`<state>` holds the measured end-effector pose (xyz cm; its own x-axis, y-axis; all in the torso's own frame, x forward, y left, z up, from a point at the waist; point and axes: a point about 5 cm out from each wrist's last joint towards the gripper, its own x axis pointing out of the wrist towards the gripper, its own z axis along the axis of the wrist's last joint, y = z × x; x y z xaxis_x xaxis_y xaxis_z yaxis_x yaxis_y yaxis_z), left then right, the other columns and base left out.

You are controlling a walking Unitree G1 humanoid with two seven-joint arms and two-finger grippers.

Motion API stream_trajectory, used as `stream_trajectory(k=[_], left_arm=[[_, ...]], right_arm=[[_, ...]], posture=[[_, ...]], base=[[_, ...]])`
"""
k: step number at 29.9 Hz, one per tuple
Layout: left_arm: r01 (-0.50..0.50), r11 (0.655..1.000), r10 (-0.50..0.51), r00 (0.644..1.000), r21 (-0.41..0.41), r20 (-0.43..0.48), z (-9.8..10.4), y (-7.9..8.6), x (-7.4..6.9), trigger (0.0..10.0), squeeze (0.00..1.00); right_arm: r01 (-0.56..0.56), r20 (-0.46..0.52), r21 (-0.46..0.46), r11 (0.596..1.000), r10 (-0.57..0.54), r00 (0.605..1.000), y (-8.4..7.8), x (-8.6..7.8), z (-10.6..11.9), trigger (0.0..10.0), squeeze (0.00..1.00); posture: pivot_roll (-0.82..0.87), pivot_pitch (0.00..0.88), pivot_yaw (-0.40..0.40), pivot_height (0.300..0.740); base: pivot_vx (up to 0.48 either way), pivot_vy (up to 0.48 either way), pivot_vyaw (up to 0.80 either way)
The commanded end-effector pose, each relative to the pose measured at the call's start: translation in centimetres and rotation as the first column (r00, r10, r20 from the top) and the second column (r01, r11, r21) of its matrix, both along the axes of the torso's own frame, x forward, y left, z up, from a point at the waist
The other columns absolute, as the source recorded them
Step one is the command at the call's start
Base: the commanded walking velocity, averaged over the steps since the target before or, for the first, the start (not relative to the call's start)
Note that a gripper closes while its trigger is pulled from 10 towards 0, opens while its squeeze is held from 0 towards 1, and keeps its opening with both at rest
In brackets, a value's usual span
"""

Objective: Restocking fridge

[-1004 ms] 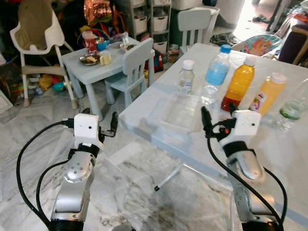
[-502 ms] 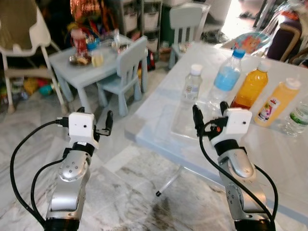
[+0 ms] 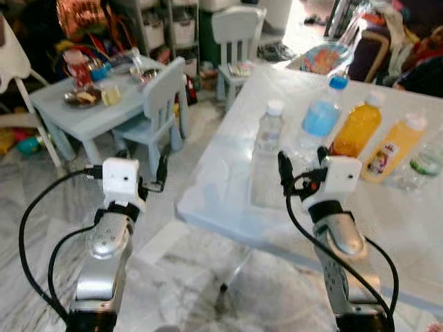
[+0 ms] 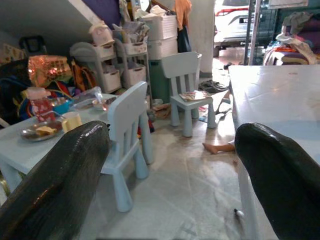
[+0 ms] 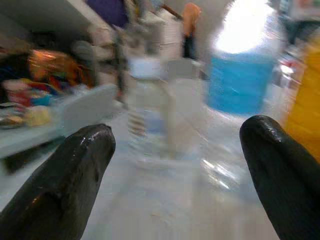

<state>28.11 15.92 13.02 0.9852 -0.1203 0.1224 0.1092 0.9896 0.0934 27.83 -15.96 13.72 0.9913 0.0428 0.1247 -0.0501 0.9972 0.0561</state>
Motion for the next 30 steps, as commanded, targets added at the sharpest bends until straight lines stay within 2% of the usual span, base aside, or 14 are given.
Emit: stream_trajectory(k=[1, 3, 7, 11, 12, 13, 17, 20, 22, 25, 30], left_arm=[[0.011, 1.000, -0.011, 1.000, -0.008, 0.001, 0.1, -0.2, -0.1, 10.0, 0.00], [0.013, 1.000, -0.013, 1.000, -0.008, 0.001, 0.1, -0.2, -0.1, 10.0, 0.00], [0.017, 1.000, -0.017, 1.000, -0.009, -0.001, 0.0, -0.2, -0.2, 10.0, 0.00], [0.022, 1.000, -0.022, 1.000, -0.011, 0.001, 0.1, -0.3, -0.1, 10.0, 0.00], [0.024, 1.000, -0.024, 1.000, -0.012, 0.002, 0.1, -0.4, 0.0, 10.0, 0.00], [0.026, 1.000, -0.026, 1.000, -0.011, 0.003, 0.1, -0.4, 0.0, 10.0, 0.00], [0.028, 1.000, -0.028, 1.000, -0.010, 0.003, 0.2, -0.4, 0.0, 10.0, 0.00], [0.028, 1.000, -0.028, 1.000, -0.008, 0.002, 0.1, -0.4, 0.0, 10.0, 0.00], [0.028, 1.000, -0.028, 1.000, -0.007, 0.000, 0.1, -0.4, -0.1, 10.0, 0.00], [0.032, 0.999, -0.032, 0.999, -0.006, -0.001, 0.1, -0.5, -0.1, 10.0, 0.00], [0.038, 0.999, -0.038, 0.999, -0.007, -0.005, 0.0, -0.6, -0.1, 10.0, 0.00]], right_arm=[[0.082, -0.066, 0.013, 0.997, -0.081, 0.994, -1.3, -0.2, -1.2, 10.0, 0.00], [0.120, -0.090, 0.012, 0.993, -0.119, 0.989, -2.1, -0.8, -2.0, 10.0, 0.00], [0.136, -0.097, 0.014, 0.991, -0.134, 0.986, -2.6, -1.1, -2.2, 10.0, 0.00], [0.124, -0.113, 0.052, 0.991, -0.118, 0.987, -2.6, -0.9, -2.4, 10.0, 0.00], [0.122, -0.138, 0.091, 0.988, -0.109, 0.984, -2.6, -1.0, -2.8, 10.0, 0.00], [0.114, -0.154, 0.124, 0.986, -0.095, 0.984, -2.5, -1.0, -3.1, 10.0, 0.00], [0.071, -0.143, 0.129, 0.989, -0.052, 0.988, -2.3, -0.9, -3.1, 10.0, 0.00], [0.036, -0.132, 0.168, 0.985, -0.014, 0.991, -1.9, -0.8, -3.0, 10.0, 0.00], [0.018, -0.164, 0.224, 0.974, 0.020, 0.986, -1.6, -0.8, -3.5, 10.0, 0.00], [-0.055, -0.170, 0.251, 0.966, 0.100, 0.980, -0.6, -1.2, -3.9, 10.0, 0.00], [-0.090, -0.174, 0.304, 0.948, 0.148, 0.974, 0.0, -1.3, -4.2, 10.0, 0.00]], posture=[[0.03, 0.015, 0.008, 0.740], [0.02, 0.019, 0.008, 0.740], [0.02, 0.019, 0.010, 0.740], [0.02, 0.019, 0.013, 0.740], [0.02, 0.019, 0.013, 0.740], [0.02, 0.020, 0.014, 0.740], [0.02, 0.021, 0.016, 0.740], [0.02, 0.022, 0.016, 0.740], [0.03, 0.022, 0.016, 0.740], [0.03, 0.025, 0.016, 0.740], [0.03, 0.027, 0.019, 0.740]], base=[[0.000, 0.000, 0.00], [0.000, 0.000, 0.00], [0.000, 0.000, 0.00], [0.000, 0.000, 0.00], [0.000, 0.000, 0.00], [0.000, 0.000, 0.00], [0.000, 0.000, 0.00], [0.000, 0.000, 0.00], [0.000, 0.000, 0.00], [0.000, 0.000, 0.00], [0.000, 0.000, 0.00]])
